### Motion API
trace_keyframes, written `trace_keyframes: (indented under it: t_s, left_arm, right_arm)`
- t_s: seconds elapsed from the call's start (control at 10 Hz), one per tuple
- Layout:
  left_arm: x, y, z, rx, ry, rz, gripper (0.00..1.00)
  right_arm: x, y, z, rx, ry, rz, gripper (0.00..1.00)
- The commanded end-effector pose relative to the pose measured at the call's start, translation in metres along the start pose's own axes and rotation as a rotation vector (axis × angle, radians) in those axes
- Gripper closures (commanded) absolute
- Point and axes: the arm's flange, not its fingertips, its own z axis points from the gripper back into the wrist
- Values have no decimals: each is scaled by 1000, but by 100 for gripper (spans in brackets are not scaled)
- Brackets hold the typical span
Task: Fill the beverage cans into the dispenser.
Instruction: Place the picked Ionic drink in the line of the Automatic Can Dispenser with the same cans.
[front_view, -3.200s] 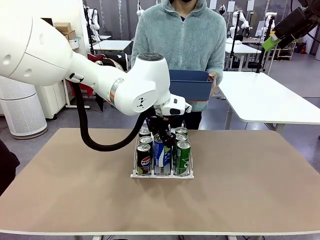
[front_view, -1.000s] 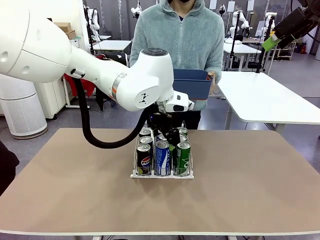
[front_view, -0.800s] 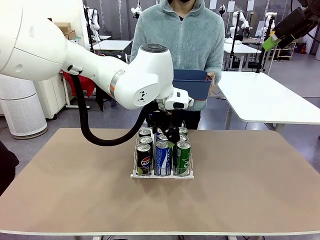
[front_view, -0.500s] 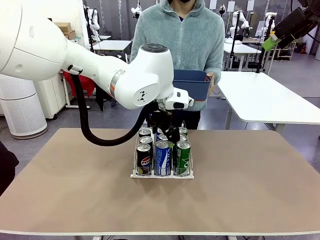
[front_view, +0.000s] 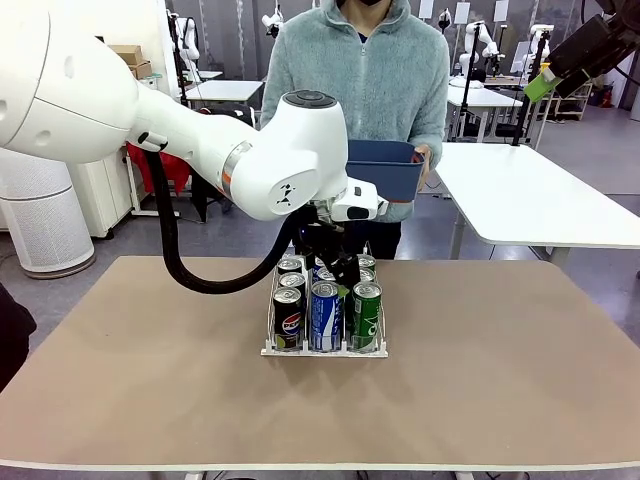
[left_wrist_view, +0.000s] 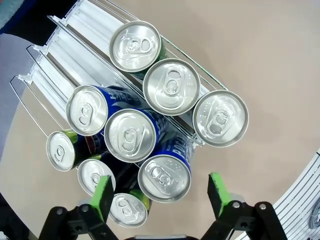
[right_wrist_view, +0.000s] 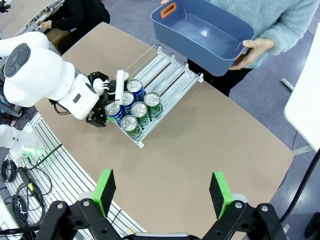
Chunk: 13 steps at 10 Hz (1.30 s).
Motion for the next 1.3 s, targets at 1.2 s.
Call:
trace_keyframes:
  t_s: [1.2]
  left_arm:
    - [-59,83,165,-48,-128,33,0]
  right_arm:
    - [0,1,-1,0,1,-1,0]
